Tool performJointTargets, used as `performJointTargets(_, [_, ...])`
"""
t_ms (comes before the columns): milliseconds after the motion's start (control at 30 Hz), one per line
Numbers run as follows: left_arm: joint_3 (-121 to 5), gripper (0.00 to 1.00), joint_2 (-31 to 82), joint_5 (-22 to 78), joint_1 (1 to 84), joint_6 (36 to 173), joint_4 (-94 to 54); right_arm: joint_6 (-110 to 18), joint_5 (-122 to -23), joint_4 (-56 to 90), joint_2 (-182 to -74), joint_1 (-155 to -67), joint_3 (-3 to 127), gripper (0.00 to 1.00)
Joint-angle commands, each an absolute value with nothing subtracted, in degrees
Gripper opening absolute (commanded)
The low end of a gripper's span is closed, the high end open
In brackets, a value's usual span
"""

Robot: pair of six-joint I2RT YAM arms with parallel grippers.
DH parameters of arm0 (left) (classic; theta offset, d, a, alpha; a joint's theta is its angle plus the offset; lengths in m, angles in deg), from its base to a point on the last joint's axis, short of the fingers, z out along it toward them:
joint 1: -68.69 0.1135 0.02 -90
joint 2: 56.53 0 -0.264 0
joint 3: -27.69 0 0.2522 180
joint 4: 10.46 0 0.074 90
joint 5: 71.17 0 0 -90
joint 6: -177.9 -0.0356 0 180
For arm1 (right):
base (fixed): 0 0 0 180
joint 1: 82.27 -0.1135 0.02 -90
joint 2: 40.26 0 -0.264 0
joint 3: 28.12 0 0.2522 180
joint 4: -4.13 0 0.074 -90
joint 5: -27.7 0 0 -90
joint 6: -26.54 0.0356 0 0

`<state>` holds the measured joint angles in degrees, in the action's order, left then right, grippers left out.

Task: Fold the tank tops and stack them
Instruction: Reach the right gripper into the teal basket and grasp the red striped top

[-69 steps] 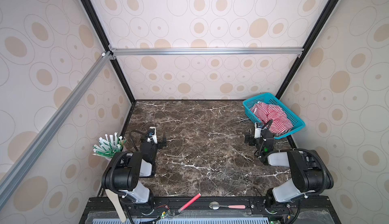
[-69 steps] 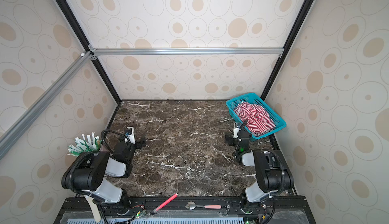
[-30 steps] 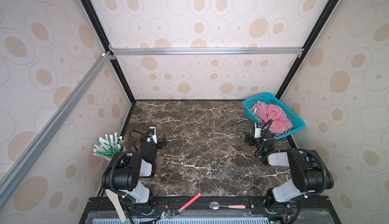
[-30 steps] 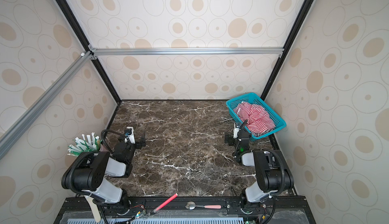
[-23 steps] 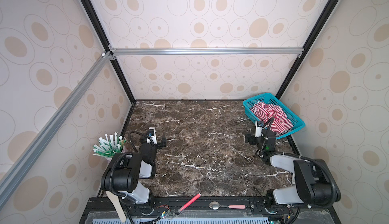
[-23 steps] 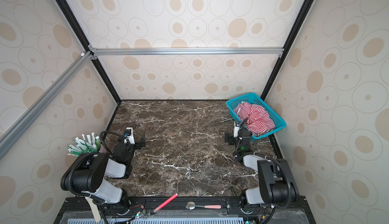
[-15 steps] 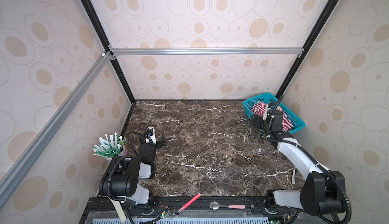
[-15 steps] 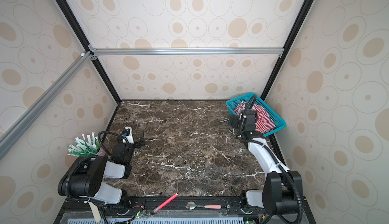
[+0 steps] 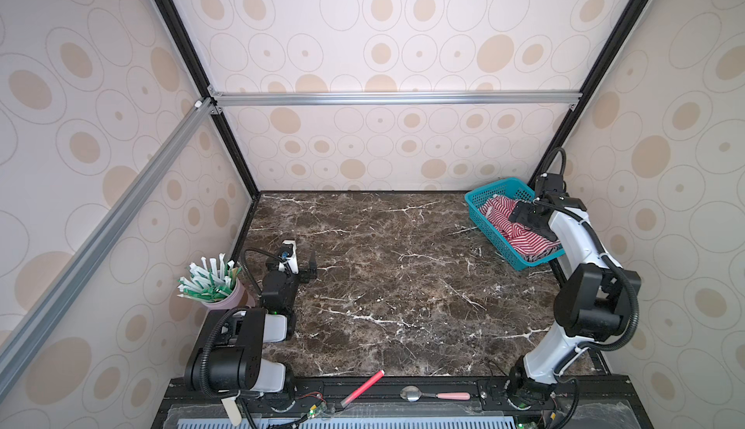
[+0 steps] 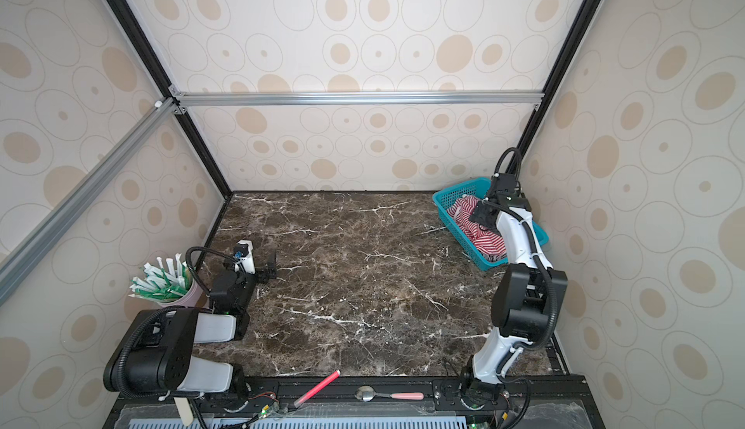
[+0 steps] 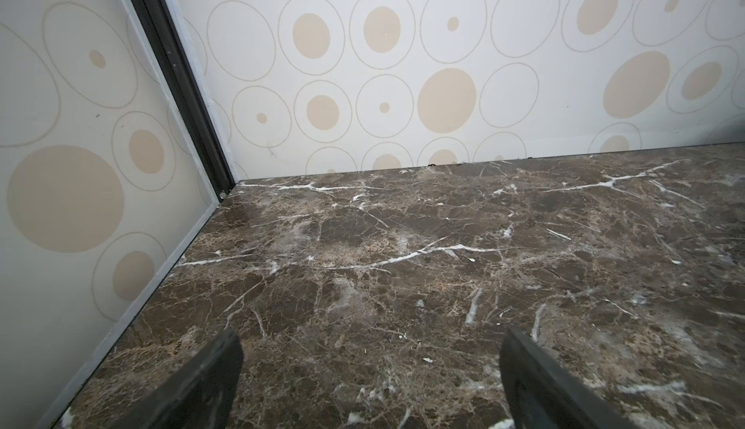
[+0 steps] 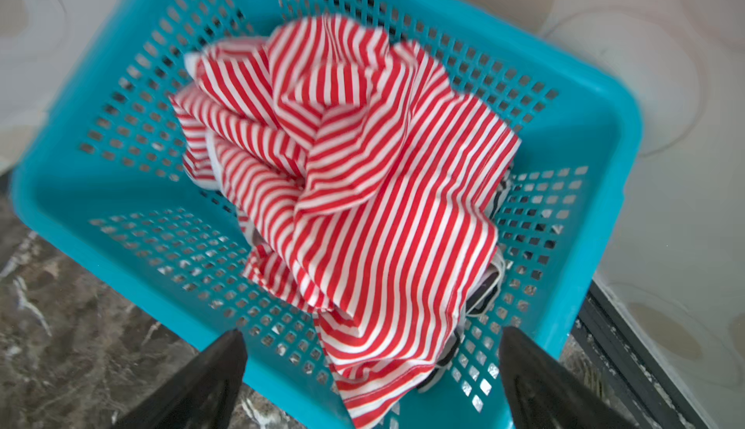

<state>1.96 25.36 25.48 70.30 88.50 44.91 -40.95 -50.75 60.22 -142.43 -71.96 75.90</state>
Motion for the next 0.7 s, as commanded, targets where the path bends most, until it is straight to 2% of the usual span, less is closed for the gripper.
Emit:
performJointTargets(0, [0.30, 0.99, 24.68, 27.18, 70.87, 88.17, 43.53, -42.35, -52.14, 65.34, -144.24, -72.58, 75.88, 1.00])
performJointTargets(267, [0.18, 0.99, 24.86, 27.29, 70.87, 88.08, 43.36, -41.97, -50.08, 60.71, -146.12, -72.19, 69.69, 1.00])
performJointTargets(333, [0.16, 0.99, 24.86, 27.40, 70.89, 87.99, 43.36, -42.01, -51.17, 59.74, -146.55, -71.90, 69.44, 0.94])
performJointTargets(433, [0.22, 0.99, 24.86, 27.59, 70.81, 87.90, 43.41, -41.85, -52.92, 58.62, -146.69, -71.48, 69.42, 0.69])
performJointTargets(600, [0.22, 0.99, 24.86, 27.41, 70.83, 87.95, 43.43, -41.69, -54.36, 57.88, -145.98, -71.28, 69.75, 0.09])
performJointTargets(633, [0.22, 0.99, 24.86, 27.40, 70.89, 87.90, 43.38, -41.58, -54.26, 57.88, -145.46, -71.28, 69.83, 0.00])
performJointTargets(667, [0.15, 0.99, 24.94, 27.52, 70.87, 87.90, 43.31, -41.53, -54.21, 57.81, -144.70, -71.23, 69.75, 0.00])
